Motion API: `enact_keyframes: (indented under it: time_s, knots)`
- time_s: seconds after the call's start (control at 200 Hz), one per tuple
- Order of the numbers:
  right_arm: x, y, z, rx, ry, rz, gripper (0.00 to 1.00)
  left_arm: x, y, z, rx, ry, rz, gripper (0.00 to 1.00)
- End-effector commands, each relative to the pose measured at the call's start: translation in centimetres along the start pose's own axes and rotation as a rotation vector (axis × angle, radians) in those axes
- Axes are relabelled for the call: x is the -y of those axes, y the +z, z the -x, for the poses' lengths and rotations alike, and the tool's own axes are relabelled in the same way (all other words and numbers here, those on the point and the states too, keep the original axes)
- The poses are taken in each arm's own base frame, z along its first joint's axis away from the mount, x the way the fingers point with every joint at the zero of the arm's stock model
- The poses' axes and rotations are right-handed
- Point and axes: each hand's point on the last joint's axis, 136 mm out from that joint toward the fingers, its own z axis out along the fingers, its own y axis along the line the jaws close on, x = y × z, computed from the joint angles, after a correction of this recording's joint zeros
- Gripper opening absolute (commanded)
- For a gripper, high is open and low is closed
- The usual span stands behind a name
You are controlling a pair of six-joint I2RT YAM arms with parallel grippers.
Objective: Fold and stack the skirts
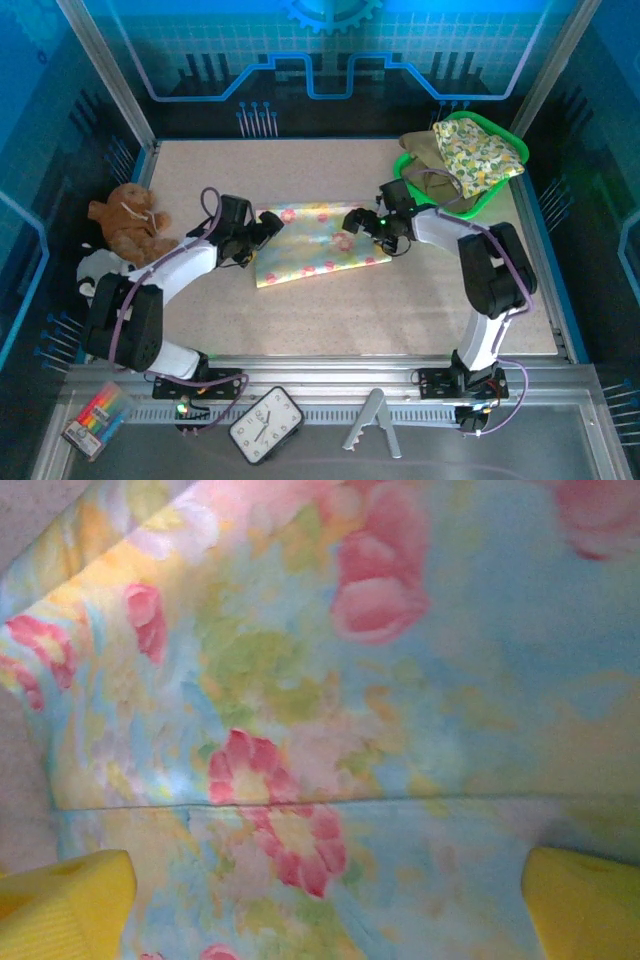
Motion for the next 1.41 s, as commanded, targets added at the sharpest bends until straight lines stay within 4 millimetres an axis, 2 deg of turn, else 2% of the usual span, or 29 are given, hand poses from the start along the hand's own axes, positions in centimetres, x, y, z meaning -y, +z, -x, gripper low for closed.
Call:
enact_keyframes:
  time_s: [0.0,0.105,0.18,0.22,0.245,0.295,0.44,0.605,0.755,0.965,1.145,1.275,1.4]
  knots:
    - [2.4,-2.3,-0.4,0.073,0.074,-0.077,1.00,-1.1,-1.6,0.1,0.037,0.111,0.120,0.99]
    - [3.7,-3.9,-1.0,0.105,0.095,-0.122,1.00,1.2,-2.3,-1.6,0.004,0.247,0.129,0.98]
    - [4.9,-5.0,-1.3,0.133,0.135,-0.154,1.00,2.9,-2.4,-3.4,-0.039,0.339,0.140,0.92]
    - [5.3,-5.4,-1.3,0.150,0.163,-0.152,1.00,3.6,-2.1,-4.5,-0.070,0.377,0.145,0.86]
    - [6.4,-5.3,-2.1,0.142,0.190,-0.170,1.00,4.0,-1.9,-5.1,-0.089,0.394,0.146,0.82]
    - [6.9,-5.4,-2.5,0.140,0.229,-0.154,0.97,4.8,-1.4,-6.6,-0.134,0.413,0.133,0.74]
    - [6.5,-4.7,-3.1,0.105,0.295,-0.049,0.83,6.7,1.0,-11.2,-0.278,0.449,0.085,0.49]
    - [5.9,-3.7,-3.0,0.088,0.306,0.004,0.69,7.3,4.0,-14.1,-0.397,0.484,0.098,0.24]
    - [5.9,-2.9,-2.9,0.088,0.327,0.029,0.65,6.4,6.2,-14.5,-0.411,0.493,0.140,0.14]
    - [6.3,-2.0,-3.2,0.076,0.352,0.022,0.65,3.1,8.8,-15.6,-0.457,0.499,0.228,0.10]
    - [6.6,-1.4,-3.5,0.073,0.369,0.011,0.64,2.1,9.2,-15.0,-0.446,0.495,0.257,0.10]
    - [7.4,-1.8,-3.7,0.120,0.395,-0.028,0.65,1.7,9.3,-15.0,-0.452,0.469,0.252,0.11]
    - [5.7,-1.2,-2.6,0.129,0.346,0.062,0.58,1.7,9.2,-15.1,-0.453,0.467,0.246,0.11]
